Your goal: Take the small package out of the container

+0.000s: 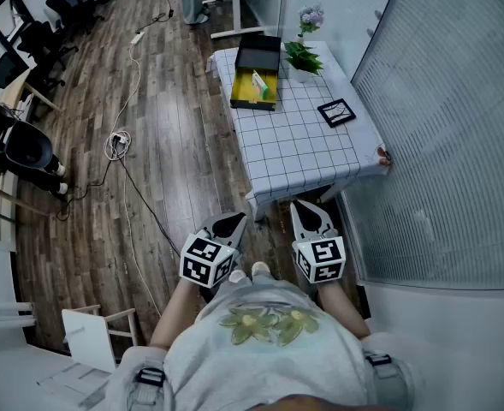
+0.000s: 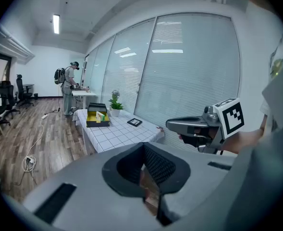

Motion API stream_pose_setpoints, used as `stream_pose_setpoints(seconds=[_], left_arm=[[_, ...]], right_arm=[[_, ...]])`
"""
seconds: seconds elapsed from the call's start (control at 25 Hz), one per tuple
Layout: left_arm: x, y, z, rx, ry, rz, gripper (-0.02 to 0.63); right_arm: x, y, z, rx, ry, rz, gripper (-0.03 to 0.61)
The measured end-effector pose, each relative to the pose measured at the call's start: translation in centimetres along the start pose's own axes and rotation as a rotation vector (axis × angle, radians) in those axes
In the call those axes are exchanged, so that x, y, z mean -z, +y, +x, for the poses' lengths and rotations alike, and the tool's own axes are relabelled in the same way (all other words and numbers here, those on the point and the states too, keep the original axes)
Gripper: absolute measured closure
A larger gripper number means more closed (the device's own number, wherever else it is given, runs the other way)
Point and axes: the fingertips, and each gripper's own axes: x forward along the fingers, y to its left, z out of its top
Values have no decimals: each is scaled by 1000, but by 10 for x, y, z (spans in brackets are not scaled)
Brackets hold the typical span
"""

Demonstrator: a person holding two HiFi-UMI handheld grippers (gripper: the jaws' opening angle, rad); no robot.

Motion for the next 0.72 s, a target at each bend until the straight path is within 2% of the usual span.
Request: stream_pose_setpoints(seconds=[0.28,0.56,0.72], left_arm=[[-6,-8,7,-3,5,21,607],[-13,-7,14,-65,-48,-7,607],[-12,-11,24,-66,-40,2,607]], right_arm=[[1,0,-1,-33,-2,-1,572],[1,-4,2,-82,-20,-19,572],[1,-4,8,-104,-17,-36,572]])
